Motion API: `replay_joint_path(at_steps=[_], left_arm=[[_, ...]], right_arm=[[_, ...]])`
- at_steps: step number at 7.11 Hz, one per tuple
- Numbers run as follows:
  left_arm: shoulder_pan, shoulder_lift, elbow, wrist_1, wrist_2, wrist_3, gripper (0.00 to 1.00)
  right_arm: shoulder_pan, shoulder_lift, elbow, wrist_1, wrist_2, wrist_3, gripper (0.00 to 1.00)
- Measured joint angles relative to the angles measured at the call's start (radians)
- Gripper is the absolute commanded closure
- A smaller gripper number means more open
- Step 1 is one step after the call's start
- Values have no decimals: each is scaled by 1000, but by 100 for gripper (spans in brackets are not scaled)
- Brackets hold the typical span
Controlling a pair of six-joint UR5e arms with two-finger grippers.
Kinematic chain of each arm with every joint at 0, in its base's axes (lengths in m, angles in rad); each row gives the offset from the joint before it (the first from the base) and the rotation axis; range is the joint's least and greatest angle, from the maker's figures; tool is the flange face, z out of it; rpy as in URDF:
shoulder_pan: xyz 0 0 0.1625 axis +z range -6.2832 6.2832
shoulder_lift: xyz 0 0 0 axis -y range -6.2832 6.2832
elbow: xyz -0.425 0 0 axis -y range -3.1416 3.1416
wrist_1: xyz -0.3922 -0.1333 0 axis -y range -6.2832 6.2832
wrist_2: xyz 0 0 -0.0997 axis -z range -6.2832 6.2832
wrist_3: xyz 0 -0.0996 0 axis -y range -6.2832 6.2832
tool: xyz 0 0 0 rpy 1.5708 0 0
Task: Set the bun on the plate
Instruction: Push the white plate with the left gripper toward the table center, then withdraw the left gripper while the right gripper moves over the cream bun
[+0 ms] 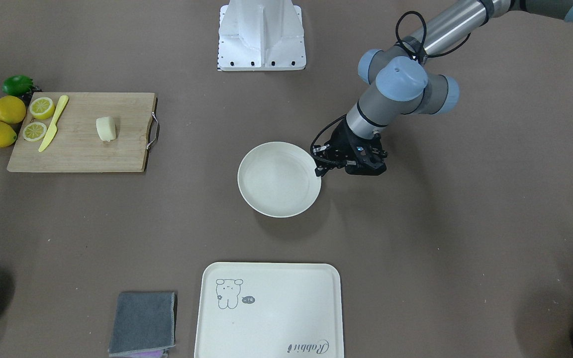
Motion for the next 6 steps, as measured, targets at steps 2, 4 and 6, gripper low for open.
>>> replay_joint_path(at_steps=[2, 4, 6], left_arm=[[15, -2, -5, 0, 12, 7, 3], [-13, 8, -40, 8, -4, 9, 3], [-142, 33, -84, 83, -115, 48, 3]], right_arm=[[-1, 0, 1, 0, 2, 8, 1], [-43, 7, 33, -3, -7, 106, 1], [-186, 34, 82, -6, -98, 277, 0]])
